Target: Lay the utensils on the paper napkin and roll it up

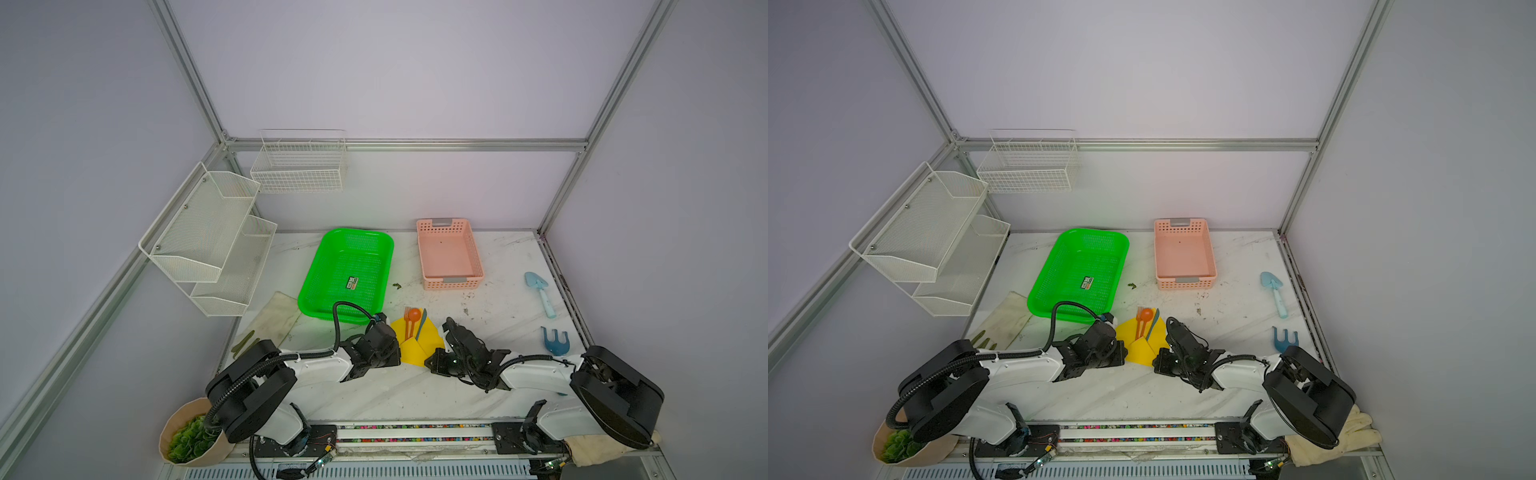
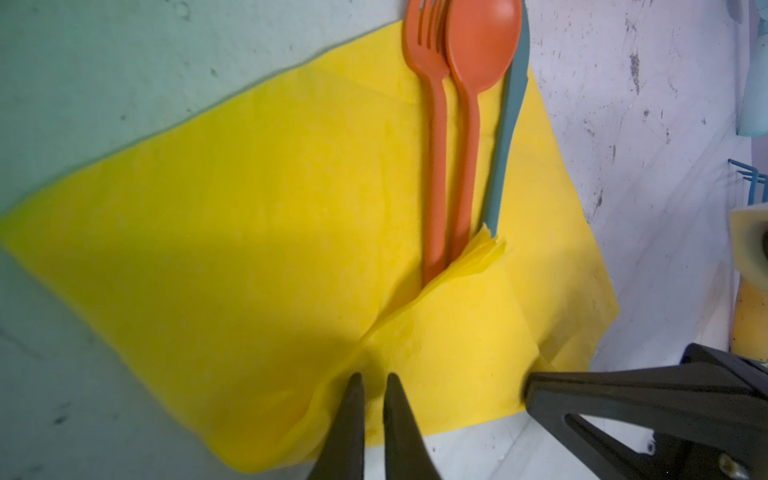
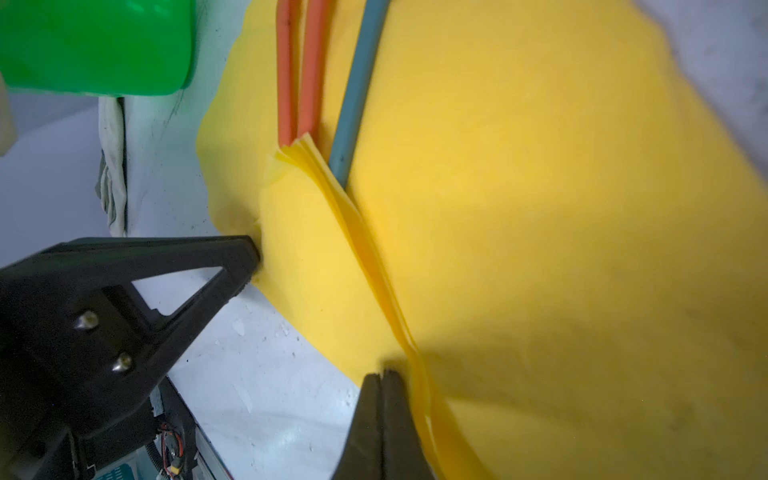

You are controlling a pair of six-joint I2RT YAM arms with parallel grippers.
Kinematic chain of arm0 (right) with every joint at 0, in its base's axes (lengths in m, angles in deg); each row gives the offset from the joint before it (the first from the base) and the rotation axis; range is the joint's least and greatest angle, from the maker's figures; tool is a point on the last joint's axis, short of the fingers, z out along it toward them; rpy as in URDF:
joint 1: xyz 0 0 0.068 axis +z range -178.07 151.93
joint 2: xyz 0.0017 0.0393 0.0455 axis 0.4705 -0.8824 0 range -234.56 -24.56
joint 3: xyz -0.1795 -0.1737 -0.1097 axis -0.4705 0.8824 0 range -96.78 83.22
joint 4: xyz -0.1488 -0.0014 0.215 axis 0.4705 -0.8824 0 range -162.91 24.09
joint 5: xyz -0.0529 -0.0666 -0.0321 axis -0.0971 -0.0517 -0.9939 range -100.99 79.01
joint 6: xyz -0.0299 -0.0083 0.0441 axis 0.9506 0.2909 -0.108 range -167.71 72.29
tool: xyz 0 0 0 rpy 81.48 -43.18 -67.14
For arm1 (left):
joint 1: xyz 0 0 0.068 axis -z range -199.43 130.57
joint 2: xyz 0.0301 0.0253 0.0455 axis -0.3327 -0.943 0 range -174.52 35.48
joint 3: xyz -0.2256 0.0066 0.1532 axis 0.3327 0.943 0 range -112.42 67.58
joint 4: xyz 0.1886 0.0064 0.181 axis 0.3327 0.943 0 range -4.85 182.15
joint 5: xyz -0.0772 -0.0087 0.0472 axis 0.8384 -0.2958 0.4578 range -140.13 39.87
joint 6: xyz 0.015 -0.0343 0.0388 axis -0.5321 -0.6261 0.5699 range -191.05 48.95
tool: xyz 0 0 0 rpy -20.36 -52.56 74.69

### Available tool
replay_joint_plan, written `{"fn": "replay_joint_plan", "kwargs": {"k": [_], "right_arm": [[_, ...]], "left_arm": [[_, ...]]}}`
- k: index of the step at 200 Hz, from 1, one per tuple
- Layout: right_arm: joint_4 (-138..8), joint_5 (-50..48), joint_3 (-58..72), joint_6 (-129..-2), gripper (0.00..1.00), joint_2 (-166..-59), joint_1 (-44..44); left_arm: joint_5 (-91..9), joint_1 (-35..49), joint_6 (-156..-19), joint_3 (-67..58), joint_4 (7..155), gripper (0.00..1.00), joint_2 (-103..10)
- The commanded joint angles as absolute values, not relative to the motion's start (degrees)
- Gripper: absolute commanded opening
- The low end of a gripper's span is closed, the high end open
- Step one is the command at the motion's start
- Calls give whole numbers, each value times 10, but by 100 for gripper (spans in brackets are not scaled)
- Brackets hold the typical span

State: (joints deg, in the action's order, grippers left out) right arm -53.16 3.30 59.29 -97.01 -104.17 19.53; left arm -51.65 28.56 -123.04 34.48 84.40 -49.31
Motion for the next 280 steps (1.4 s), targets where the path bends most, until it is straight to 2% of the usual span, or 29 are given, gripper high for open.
{"fn": "replay_joint_plan", "kwargs": {"k": [1, 35, 67, 83, 105, 209, 280], "right_arm": [[-603, 21, 574, -954, 0, -1036, 193], [-661, 16, 507, -936, 5, -990, 193], [-662, 26, 462, -916, 10, -1006, 193], [-631, 48, 455, -927, 9, -1037, 193], [-575, 86, 458, -947, 0, -1082, 196], [-511, 104, 448, -961, 0, -1178, 222], [-511, 90, 444, -964, 0, -1203, 235]], "left_arm": [[-516, 281, -1240, 365, 837, 12, -496], [-519, 281, -1239, 365, 841, 12, -491], [-520, 281, -1244, 368, 835, 11, -491], [-519, 281, -1245, 369, 832, 11, -491], [-520, 281, -1247, 369, 832, 11, -492], [-525, 281, -1251, 375, 829, 10, -483], [-529, 281, -1251, 378, 833, 10, -478]]}}
